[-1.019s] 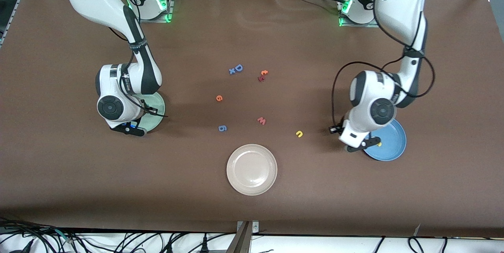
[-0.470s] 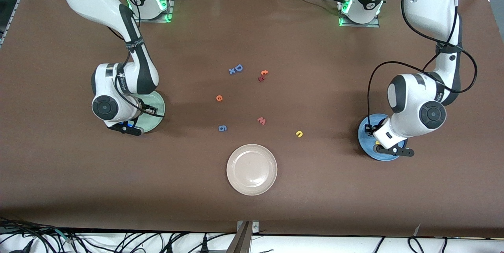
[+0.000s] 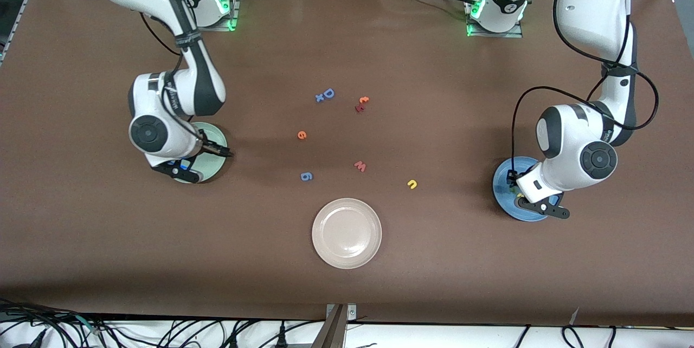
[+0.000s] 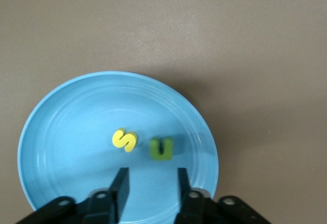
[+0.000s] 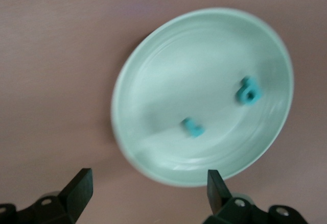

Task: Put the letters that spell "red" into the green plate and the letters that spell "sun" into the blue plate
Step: 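Grasp the orange e with the right gripper while the left gripper grasps u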

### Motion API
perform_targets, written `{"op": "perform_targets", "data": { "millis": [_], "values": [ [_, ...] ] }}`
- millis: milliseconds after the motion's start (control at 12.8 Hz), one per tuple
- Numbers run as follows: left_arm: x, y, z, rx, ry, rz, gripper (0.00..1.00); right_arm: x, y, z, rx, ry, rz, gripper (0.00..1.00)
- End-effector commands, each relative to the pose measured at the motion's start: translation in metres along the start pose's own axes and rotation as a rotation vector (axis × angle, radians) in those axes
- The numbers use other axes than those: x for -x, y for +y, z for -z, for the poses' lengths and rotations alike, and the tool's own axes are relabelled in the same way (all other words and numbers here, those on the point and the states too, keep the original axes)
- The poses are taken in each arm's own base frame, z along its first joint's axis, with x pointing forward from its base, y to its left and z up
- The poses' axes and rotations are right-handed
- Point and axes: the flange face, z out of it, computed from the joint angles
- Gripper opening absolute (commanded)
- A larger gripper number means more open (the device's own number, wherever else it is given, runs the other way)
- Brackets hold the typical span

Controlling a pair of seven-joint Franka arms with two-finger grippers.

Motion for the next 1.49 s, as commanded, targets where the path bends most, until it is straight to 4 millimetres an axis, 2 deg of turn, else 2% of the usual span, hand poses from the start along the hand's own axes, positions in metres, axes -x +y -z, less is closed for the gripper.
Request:
{"op": "perform_targets", "data": {
  "millis": [0,235,314,549,705,862,941,1176,1254,1411],
  "values": [
    [0.000,-0.001,0.002,0.004,0.015,-0.009,0.64,0.049,-0.050,0.007,0.001,0.024,-0.090,0.99],
    [-0.001,0.007,0.008,0.021,0.016,0.092,0.63,0.080,-0.086,0.007,-0.088,-0.023,-0.136,0.99],
    [-0.002,0.017,0.012,0.029,0.014,0.161,0.63,0.087,-0.097,0.007,-0.113,-0.009,-0.164,0.99],
    [-0.007,0.065,0.020,0.057,-0.004,0.266,0.63,0.115,-0.137,0.004,-0.195,0.037,-0.225,0.98],
    [-0.009,0.095,0.023,0.081,-0.014,0.347,0.63,0.131,-0.151,-0.006,-0.188,0.043,-0.209,0.96],
    [-0.015,0.132,0.028,0.099,-0.011,0.406,0.63,0.128,-0.155,-0.015,-0.202,0.061,-0.218,0.96],
    [-0.017,0.154,0.029,0.106,-0.013,0.429,0.63,0.133,-0.162,-0.022,-0.209,0.074,-0.221,0.96],
    [-0.024,0.200,0.037,0.117,-0.001,0.475,0.63,0.137,-0.172,-0.036,-0.220,0.093,-0.222,0.94],
    [-0.026,0.213,0.036,0.108,0.003,0.457,0.63,0.139,-0.174,-0.038,-0.221,0.096,-0.218,0.94],
    [-0.035,0.226,0.038,0.108,0.023,0.406,0.64,0.144,-0.182,-0.048,-0.228,0.111,-0.209,0.91]
  ]
}}
